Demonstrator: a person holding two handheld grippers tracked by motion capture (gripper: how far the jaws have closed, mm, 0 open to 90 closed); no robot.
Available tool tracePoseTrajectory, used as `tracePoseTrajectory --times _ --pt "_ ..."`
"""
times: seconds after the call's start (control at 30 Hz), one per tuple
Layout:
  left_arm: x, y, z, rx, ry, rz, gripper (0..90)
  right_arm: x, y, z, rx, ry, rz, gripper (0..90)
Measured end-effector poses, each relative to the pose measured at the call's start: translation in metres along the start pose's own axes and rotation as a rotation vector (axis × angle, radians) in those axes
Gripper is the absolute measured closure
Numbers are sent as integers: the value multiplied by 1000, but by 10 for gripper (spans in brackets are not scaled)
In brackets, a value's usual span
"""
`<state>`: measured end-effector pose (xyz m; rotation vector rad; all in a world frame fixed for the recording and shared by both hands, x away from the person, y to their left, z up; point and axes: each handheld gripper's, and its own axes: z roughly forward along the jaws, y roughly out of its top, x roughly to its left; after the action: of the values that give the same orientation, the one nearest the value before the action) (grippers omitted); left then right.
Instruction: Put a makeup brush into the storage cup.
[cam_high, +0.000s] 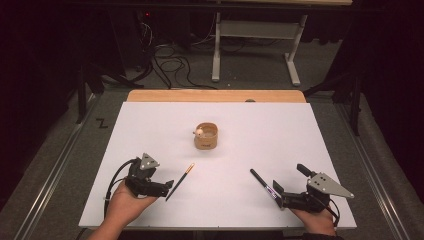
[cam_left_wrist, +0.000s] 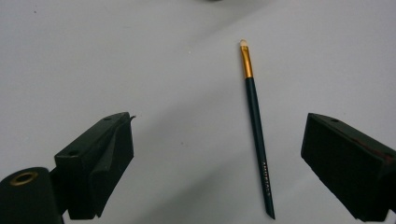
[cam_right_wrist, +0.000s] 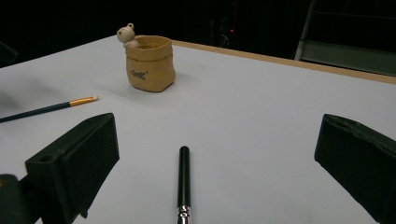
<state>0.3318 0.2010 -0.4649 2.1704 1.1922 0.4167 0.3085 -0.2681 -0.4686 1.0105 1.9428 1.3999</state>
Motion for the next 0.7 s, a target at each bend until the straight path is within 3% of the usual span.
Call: tracePoseTrajectory --times 0.07,0.13,0.17,0.37,0.7 --pt "0 4 0 25 26 -3 106 0 -4 0 21 16 -2 3" --pt "0 7 0 36 26 -6 109 -1 -5 0 22 21 -3 3" --pt "0 10 1 48 13 -14 113 -2 -5 0 23 26 15 3" --pt "-5 19 3 89 -22 -4 124 -1 -5 1 19 36 13 3" --pt "-10 38 19 263 -45 5 178 -3 -5 1 12 42 21 3"
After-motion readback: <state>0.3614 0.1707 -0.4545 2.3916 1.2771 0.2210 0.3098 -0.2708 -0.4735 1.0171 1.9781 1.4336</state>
